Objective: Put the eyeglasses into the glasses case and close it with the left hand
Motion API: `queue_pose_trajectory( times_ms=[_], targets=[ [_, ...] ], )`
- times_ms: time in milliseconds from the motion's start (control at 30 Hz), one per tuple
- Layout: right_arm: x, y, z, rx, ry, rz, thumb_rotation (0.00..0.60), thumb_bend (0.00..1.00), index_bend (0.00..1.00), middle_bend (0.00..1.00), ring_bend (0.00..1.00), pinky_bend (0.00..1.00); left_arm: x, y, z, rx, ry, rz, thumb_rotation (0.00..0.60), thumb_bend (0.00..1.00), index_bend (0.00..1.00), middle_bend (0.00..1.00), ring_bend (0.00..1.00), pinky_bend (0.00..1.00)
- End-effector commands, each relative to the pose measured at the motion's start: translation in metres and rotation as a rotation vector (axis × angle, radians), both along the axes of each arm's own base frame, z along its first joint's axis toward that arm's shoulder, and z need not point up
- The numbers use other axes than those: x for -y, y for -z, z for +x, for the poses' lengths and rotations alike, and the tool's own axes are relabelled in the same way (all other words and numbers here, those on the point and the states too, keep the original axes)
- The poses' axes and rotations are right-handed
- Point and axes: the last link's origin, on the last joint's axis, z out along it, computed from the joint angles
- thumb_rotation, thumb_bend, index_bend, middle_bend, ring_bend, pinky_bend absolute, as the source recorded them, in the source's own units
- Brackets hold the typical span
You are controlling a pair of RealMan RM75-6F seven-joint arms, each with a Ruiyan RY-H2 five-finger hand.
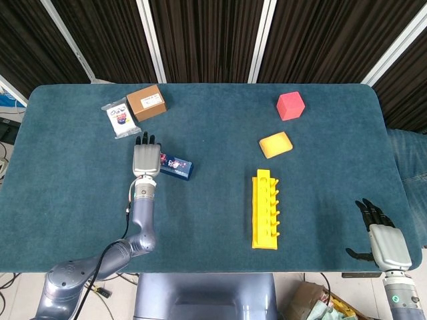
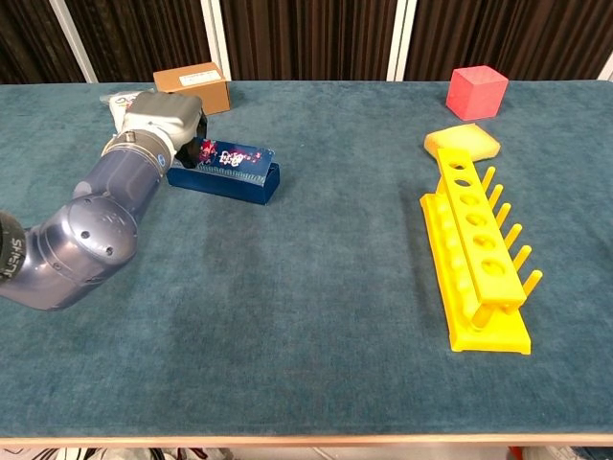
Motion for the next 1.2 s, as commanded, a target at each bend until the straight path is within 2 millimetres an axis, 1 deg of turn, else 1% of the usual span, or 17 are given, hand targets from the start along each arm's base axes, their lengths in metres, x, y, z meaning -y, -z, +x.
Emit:
queue_pose_trajectory(
  times_ms=[33,233,367,433,667,800,833,1000,1067,1100,1200],
  targets=[
    [0.0,0.0,0.0,0.001,0.0,0.001,0.6,0.18,0.01,0.03,0.09,0.19,-0.001,-0.004,0.004,0.002,0.015,0.021,0.6,0.59,0.0,0.16,0.07,0.16],
    [0.0,0.001,0.001,0.004,0.001,0.005,0.6,0.18,0.01,0.03,0.09,0.19,-0.002,-0.01,0.003,0.01,0.011,0.033,0.6,0.58,0.0,0.1,0.04,0.14],
    [0.0,0.0,0.001,0.008,0.002,0.001,0.6,0.18,0.01,0.03,0.09,0.19,-0.002,-0.014,0.003,0.019,0.013,0.026,0.6,0.55,0.0,0.06,0.0,0.1],
    [0.0,0.0,0.001,0.008,0.001,0.001,0.6,0.18,0.02,0.03,0.09,0.19,-0.002,-0.017,0.005,0.025,0.024,0.031,0.6,0.52,0.0,0.05,0.0,0.09],
    [0.0,-0.001,0.0,0.011,0.002,-0.002,0.6,0.18,0.02,0.03,0.09,0.19,0.004,-0.037,0.009,0.015,0.103,0.045,0.6,0.47,0.0,0.05,0.0,0.08],
    [0.001,-0.001,0.0,0.009,-0.002,-0.003,0.6,0.18,0.02,0.03,0.09,0.19,0.012,-0.056,0.008,0.016,0.164,0.057,0.6,0.46,0.0,0.04,0.0,0.07],
    [0.001,-0.001,0.001,0.007,-0.003,-0.004,0.6,0.18,0.02,0.03,0.09,0.19,0.015,-0.062,0.006,0.017,0.178,0.056,0.6,0.46,0.0,0.04,0.0,0.07],
    [0.002,-0.002,0.002,-0.007,-0.025,-0.021,0.6,0.18,0.02,0.03,0.09,0.19,0.049,-0.101,-0.014,0.012,0.213,0.018,0.6,0.46,0.0,0.03,0.0,0.04],
    [0.002,-0.004,0.003,-0.019,-0.047,-0.035,0.6,0.17,0.02,0.03,0.08,0.19,0.071,-0.122,-0.026,0.006,0.207,0.002,0.6,0.46,0.0,0.03,0.0,0.03],
    [0.003,-0.004,0.004,-0.023,-0.056,-0.04,0.6,0.16,0.02,0.03,0.08,0.19,0.079,-0.128,-0.029,0.006,0.204,-0.004,0.6,0.46,0.0,0.03,0.0,0.03],
    [0.003,-0.005,0.005,-0.034,-0.087,-0.056,0.6,0.16,0.01,0.02,0.08,0.19,0.11,-0.153,-0.045,0.026,0.174,-0.03,0.6,0.45,0.0,0.02,0.0,0.03]
  ],
)
